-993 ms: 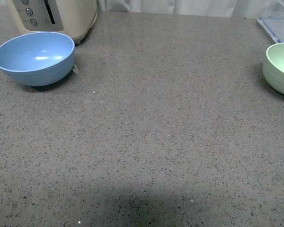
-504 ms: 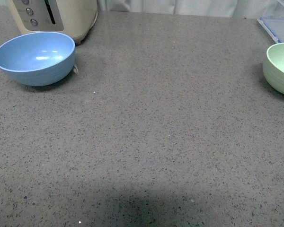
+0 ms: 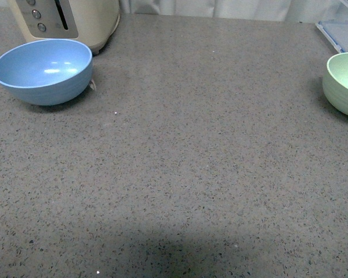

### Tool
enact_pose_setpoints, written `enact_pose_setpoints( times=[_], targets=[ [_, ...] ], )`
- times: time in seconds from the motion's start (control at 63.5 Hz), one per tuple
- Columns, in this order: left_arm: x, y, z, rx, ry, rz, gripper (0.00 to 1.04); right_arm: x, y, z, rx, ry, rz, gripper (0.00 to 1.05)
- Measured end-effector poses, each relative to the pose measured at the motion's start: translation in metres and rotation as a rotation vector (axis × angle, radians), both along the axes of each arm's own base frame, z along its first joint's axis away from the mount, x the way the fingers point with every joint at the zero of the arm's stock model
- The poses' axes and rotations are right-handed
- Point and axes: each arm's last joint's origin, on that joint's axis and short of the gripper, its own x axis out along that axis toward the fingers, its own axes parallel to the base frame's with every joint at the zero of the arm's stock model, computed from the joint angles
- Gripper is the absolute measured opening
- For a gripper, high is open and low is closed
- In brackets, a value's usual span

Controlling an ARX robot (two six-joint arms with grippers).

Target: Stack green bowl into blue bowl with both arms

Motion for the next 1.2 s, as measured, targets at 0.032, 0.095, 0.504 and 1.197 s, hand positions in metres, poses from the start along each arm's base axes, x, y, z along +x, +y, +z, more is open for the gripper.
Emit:
enact_pose_setpoints(
  times=[0.032, 0.095, 0.504, 1.197],
  targets=[
    [0.0000, 0.0000, 0.0000, 0.000, 0.000, 0.000, 0.98, 0.0000, 0.0000, 0.0000, 0.000, 0.000, 0.000, 0.95],
    [0.0000, 0.0000, 0.0000, 0.000, 0.000, 0.000, 0.98, 0.0000, 0.0000, 0.0000, 0.000, 0.000, 0.000, 0.95],
    [0.0000, 0.0000, 0.0000, 0.000, 0.000, 0.000, 0.98, 0.0000, 0.0000, 0.0000, 0.000, 0.000, 0.000, 0.95],
    [0.0064, 0.0030, -0.0034, -0.093, 0.387, 0.331, 0.98, 0.0000, -0.0001, 0.0000, 0.000, 0.000, -0.002, 0.95]
  ],
)
